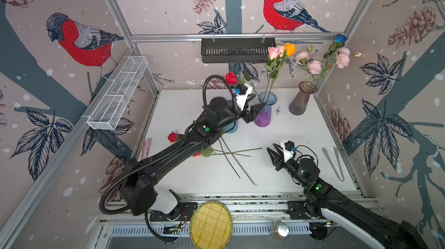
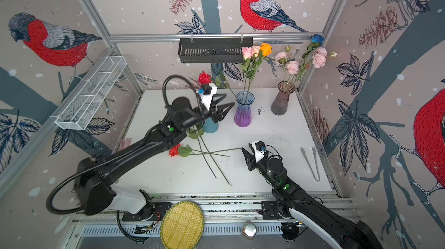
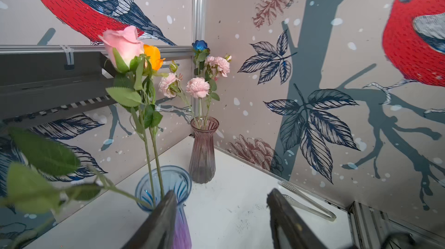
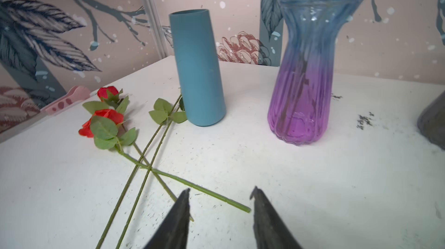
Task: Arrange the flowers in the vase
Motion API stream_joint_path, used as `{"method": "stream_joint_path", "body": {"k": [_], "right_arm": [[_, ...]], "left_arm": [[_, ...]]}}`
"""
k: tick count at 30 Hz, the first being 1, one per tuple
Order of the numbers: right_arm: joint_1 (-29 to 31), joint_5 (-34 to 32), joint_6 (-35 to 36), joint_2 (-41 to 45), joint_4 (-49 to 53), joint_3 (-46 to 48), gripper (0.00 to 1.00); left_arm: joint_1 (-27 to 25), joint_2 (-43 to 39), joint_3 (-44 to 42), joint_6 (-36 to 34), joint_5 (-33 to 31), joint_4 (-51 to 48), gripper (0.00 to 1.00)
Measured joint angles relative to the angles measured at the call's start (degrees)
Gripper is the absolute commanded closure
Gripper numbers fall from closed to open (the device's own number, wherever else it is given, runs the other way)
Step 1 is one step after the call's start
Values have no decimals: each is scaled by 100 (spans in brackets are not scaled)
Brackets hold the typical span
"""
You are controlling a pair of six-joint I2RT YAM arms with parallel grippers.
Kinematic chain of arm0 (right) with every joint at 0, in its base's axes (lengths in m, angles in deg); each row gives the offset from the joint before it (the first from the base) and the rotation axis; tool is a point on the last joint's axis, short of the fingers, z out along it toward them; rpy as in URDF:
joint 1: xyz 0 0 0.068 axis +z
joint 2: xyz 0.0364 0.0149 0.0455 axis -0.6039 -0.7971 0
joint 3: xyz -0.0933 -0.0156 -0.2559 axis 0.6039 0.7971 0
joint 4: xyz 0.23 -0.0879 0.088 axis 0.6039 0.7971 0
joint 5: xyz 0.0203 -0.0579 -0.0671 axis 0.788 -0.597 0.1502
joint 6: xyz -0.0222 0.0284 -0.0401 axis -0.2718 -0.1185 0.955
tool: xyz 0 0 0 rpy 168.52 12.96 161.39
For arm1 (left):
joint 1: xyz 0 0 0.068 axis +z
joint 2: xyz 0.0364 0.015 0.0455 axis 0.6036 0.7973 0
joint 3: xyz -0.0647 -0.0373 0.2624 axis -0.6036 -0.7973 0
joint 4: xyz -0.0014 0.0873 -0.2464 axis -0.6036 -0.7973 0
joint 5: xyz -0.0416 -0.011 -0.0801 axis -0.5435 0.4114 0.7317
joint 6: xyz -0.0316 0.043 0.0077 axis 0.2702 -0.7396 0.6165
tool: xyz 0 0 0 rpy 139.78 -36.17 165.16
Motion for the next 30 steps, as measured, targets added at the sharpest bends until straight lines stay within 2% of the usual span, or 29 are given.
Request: {"method": "stream_joint_path", "body": {"k": [4, 11, 15, 22, 30], "right_arm": [[-396, 179, -404, -284, -46, -136, 1], [-892, 216, -514, -2037, -634, -1102, 1], [-1054, 452, -208, -3200, -1440, -1517, 1], [-1290, 892, 393, -5071, -2933, -2291, 1], [-1464, 804, 566, -6596, -4428, -3123, 1]], "left_arm": [[-46, -651, -1591, 2, -372, 1145, 36], [-63, -990, -3106, -304, -640, 1873, 36], [-68, -903, -3845, -391, -706, 2356, 36], [-125, -1139, -3960, -444, -717, 2594, 36], [-164, -1222, -3991, -437, -866, 2636, 36]]}}
